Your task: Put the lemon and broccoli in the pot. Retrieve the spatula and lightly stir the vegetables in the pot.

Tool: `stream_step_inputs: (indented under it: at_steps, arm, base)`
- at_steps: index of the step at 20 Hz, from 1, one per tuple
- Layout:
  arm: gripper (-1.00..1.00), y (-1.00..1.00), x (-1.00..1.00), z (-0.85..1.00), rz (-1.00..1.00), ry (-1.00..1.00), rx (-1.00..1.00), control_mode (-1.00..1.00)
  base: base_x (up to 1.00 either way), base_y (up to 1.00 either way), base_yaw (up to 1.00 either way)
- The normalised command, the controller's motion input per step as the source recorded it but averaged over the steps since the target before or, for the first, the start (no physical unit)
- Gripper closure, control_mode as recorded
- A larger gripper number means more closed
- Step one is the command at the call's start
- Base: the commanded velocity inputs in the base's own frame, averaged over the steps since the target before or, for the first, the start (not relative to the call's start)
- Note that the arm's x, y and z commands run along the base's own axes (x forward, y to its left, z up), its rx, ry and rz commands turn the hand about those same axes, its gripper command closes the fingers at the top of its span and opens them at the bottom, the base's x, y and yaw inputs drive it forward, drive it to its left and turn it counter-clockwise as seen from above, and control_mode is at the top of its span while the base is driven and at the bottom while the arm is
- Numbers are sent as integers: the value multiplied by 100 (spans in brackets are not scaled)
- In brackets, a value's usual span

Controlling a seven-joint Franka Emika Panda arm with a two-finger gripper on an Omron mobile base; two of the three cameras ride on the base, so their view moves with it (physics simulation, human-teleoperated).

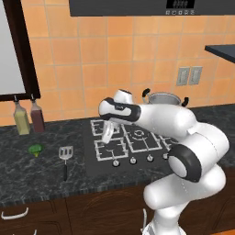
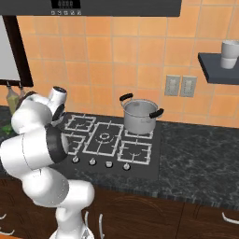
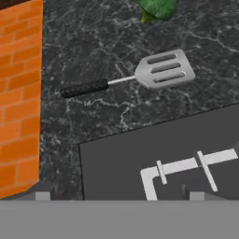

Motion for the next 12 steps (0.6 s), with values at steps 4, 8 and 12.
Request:
stream_step_inputs:
  at_steps: [4, 8, 12]
  arm:
    - [-100, 100, -2, 0, 0, 18, -2, -100]
    - [-100, 100, 0, 0, -22, 21, 0, -100]
    - [-100, 100, 0, 0, -49, 19, 0, -100]
  base:
    - [0, 0, 0]
    - [0, 0, 0]
    - [0, 0, 0]
